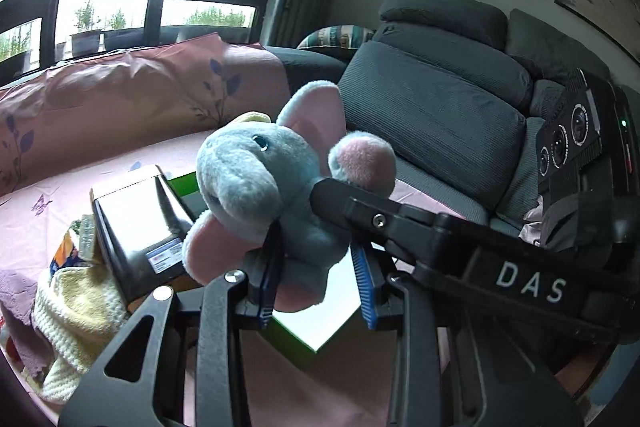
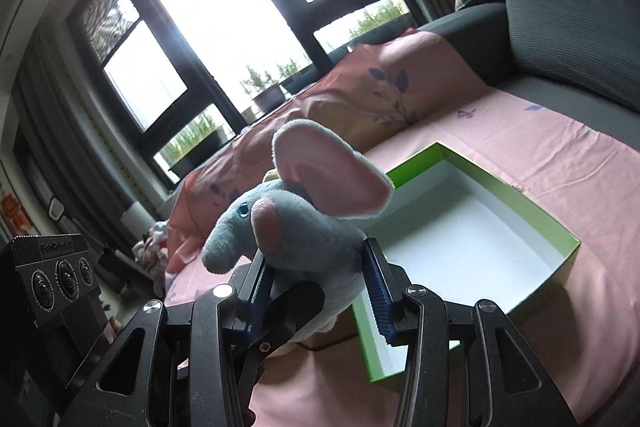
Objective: Organize soft objects
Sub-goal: 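Lower the elephant into the green box and open the right gripper, then move the right gripper back toward the cream knitted towel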
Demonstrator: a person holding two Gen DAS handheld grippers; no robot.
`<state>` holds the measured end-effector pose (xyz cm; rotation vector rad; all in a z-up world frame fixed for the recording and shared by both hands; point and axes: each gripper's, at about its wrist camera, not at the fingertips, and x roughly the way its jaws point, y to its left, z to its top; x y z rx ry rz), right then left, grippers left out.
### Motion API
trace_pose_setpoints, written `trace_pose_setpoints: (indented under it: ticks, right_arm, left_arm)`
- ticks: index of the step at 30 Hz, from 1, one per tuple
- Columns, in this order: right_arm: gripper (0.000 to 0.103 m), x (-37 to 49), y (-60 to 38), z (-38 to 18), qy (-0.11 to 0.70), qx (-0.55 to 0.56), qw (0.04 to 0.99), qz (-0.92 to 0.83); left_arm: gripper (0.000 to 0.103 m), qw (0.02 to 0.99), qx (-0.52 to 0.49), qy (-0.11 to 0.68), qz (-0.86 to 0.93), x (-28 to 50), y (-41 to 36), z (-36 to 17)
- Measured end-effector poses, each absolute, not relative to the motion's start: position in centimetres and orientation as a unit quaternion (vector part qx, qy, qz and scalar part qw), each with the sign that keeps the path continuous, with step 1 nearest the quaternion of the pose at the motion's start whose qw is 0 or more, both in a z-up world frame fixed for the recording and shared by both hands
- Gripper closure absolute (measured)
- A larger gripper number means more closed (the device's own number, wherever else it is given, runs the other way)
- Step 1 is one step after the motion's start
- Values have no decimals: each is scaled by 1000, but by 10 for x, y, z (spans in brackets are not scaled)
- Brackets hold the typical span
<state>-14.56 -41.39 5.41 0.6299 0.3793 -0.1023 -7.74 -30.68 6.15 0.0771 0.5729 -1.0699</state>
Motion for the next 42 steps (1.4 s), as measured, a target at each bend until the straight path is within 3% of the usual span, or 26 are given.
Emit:
trace_pose_setpoints:
  ticks: [7,11,19,25,28,30,31,34,42]
  right_arm:
    - [56,-150,-451,31,199,349,911,-91]
    - [57,-143,-462,18,216,363,901,-100]
    - [56,-133,-472,0,251,379,883,-119]
    - [56,-140,-469,10,243,361,889,-139]
    - [43,-143,-462,20,237,344,896,-148]
    - [23,-142,-457,25,229,335,901,-155]
    - [21,-140,-454,27,227,333,902,-155]
    - [19,-136,-443,34,227,321,908,-143]
    - [16,-119,-396,55,229,273,929,-106]
  left_arm:
    - [72,798,61,299,-520,-70,-350,43]
    - [85,787,66,313,-527,-67,-360,35]
    - [84,777,63,351,-519,-59,-371,17]
    - [81,781,40,349,-516,-64,-352,32]
    - [64,783,24,342,-519,-68,-333,42]
    - [45,793,14,332,-511,-69,-317,49]
    - [43,800,11,325,-504,-69,-308,52]
    - [33,820,-5,318,-475,-66,-276,60]
    - [27,873,-43,311,-372,-53,-186,71]
